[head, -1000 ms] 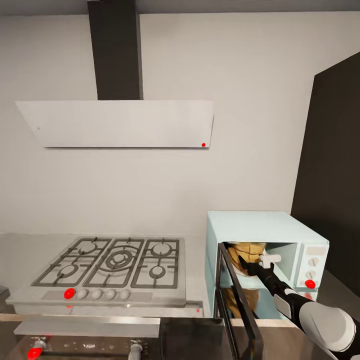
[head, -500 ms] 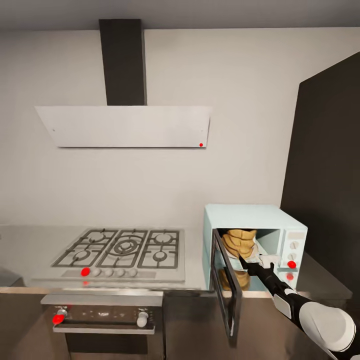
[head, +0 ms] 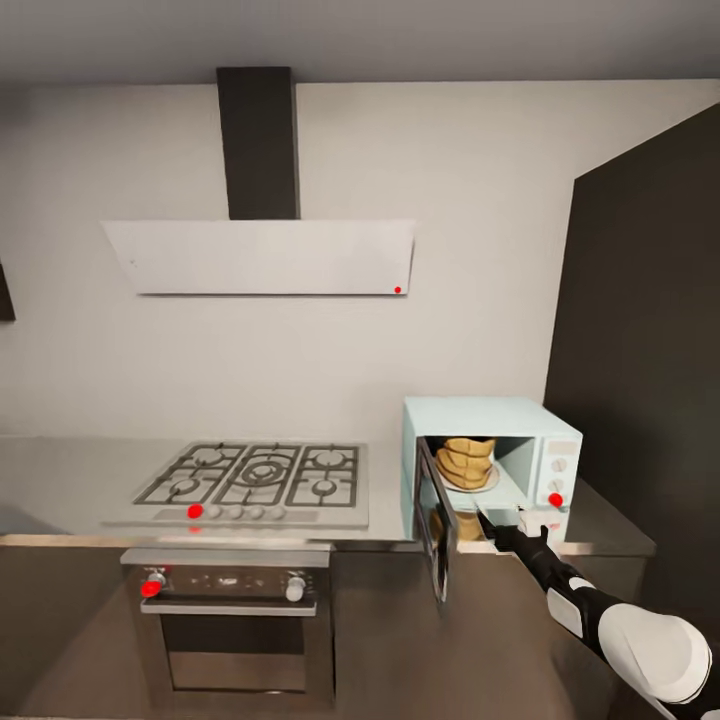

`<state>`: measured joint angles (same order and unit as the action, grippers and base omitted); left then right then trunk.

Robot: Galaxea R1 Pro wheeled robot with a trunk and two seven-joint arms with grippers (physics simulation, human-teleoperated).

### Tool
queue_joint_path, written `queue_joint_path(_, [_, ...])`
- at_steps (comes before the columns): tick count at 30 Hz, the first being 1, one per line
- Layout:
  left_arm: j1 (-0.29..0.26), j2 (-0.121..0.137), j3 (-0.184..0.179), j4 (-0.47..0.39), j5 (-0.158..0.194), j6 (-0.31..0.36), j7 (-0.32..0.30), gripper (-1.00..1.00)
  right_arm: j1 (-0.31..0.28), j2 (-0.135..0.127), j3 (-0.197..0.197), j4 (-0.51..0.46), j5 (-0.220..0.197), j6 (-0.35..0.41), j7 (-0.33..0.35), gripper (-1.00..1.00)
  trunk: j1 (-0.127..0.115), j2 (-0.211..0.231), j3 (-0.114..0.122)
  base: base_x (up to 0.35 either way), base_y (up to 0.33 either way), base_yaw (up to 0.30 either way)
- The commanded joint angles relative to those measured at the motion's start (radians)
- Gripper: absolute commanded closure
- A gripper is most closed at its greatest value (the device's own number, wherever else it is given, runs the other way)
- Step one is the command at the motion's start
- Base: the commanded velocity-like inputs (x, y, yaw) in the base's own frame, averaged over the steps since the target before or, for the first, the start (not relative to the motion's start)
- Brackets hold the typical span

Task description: In the kitchen, take the popcorn bag from the countertop, put it into the microwave, and heat it until the popcorn is cooked so the cooked popcorn ends up inside the bag.

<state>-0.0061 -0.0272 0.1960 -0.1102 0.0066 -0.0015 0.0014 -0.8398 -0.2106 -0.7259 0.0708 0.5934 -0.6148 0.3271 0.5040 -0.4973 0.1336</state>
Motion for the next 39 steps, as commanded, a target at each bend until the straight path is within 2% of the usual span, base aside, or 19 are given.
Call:
queue_joint_path(1, [0.0,0.0,0.006,0.0,0.001,0.0,0.0,-1.0,0.0,-0.001,-0.005,0.004,-0.003,-0.002,0.004,-1.0,0.0,-0.001,0.0,-0.337,0.0,0.0])
queue_joint_path(4, [0.0,0.001,0.006,0.0,0.001,0.0,0.0,-1.0,0.006,-0.001,-0.004,0.006,-0.003,-0.001,0.001,-1.0,0.0,-0.001,0.0,-0.325,0.0,0.0])
queue_joint_path(9, [0.0,0.002,0.007,0.0,0.001,-0.002,0.002,-1.0,0.122,-0.008,-0.004,0.006,-0.001,0.001,-0.039,-1.0,0.0,-0.001,0.0,-0.127,0.0,0.0])
queue_joint_path(15, [0.0,0.008,0.01,-0.006,0.001,-0.002,0.003,-1.0,0.333,-0.009,-0.003,0.007,0.001,0.008,-0.083,-1.0,0.0,-0.001,0.0,-0.006,0.0,0.0])
queue_joint_path(17, [0.0,0.013,0.011,-0.043,0.001,-0.001,0.003,-1.0,0.406,-0.008,-0.002,0.008,0.002,0.008,-0.084,-1.0,0.0,-0.001,0.0,0.0,0.0,0.0])
queue_joint_path(19, [0.0,0.027,0.011,-0.13,0.001,-0.005,0.002,-1.0,0.493,-0.006,-0.001,0.009,0.003,0.009,-0.085,-1.0,0.0,-0.001,-0.001,0.0,0.0,-0.027])
queue_joint_path(21, [0.0,0.042,0.011,-0.203,0.001,-0.006,0.002,-1.0,0.529,-0.007,-0.001,0.009,0.002,0.01,-0.084,-1.0,0.0,-0.001,-0.003,0.0,0.0,-0.114])
queue_joint_path(23, [0.0,0.045,0.011,-0.328,0.001,0.001,0.003,-1.0,0.552,-0.007,-0.001,0.009,0.002,0.026,-0.084,-1.0,0.0,-0.001,-0.005,0.0,0.0,-0.175])
queue_joint_path(26, [0.0,0.041,0.011,-0.487,0.001,0.025,0.001,-1.0,0.562,-0.006,0.0,0.009,0.004,0.146,-0.084,-1.0,0.0,-0.001,-0.009,0.0,0.0,-0.193])
queue_joint_path(28, [-0.002,0.034,0.011,-0.589,0.0,0.097,-0.004,-1.0,0.564,-0.005,0.002,0.009,0.005,0.203,-0.083,-1.0,0.0,-0.001,-0.011,0.0,0.0,-0.193])
queue_joint_path(30, [-0.006,0.031,0.009,-0.695,0.0,0.215,-0.012,-1.0,0.565,-0.005,0.003,0.009,0.006,0.231,-0.083,-1.0,0.0,-0.001,-0.014,0.0,0.0,-0.19])
queue_joint_path(31, [-0.015,0.029,0.008,-0.746,-0.001,0.27,-0.018,-1.0,0.565,-0.006,0.003,0.009,0.007,0.239,-0.083,-1.0,0.0,-0.001,-0.015,0.0,0.0,-0.128])
queue_joint_path(33, [-0.065,0.026,0.005,-0.816,-0.001,0.325,-0.045,-1.0,0.565,-0.005,0.006,0.008,0.008,0.245,-0.082,-1.0,0.0,-0.001,-0.016,0.0,0.0,-0.049])
queue_joint_path(35, [-0.149,0.026,0.004,-0.827,-0.001,0.344,-0.07,-1.0,0.565,-0.004,0.023,0.008,0.008,0.247,-0.082,-1.0,0.0,-0.001,-0.016,0.0,0.0,-0.014])
queue_joint_path(36, [-0.208,0.026,0.004,-0.827,-0.001,0.363,-0.078,-1.0,0.565,-0.002,0.048,0.008,0.008,0.248,-0.083,-1.0,0.0,-0.001,-0.016,0.0,0.0,-0.004])
queue_joint_path(39, [-0.304,0.026,0.003,-0.827,-0.001,0.432,-0.085,-1.0,0.565,0.0,0.091,0.008,0.008,0.25,-0.083,-1.0,0.0,-0.001,-0.016,0.0,0.0,-0.001])
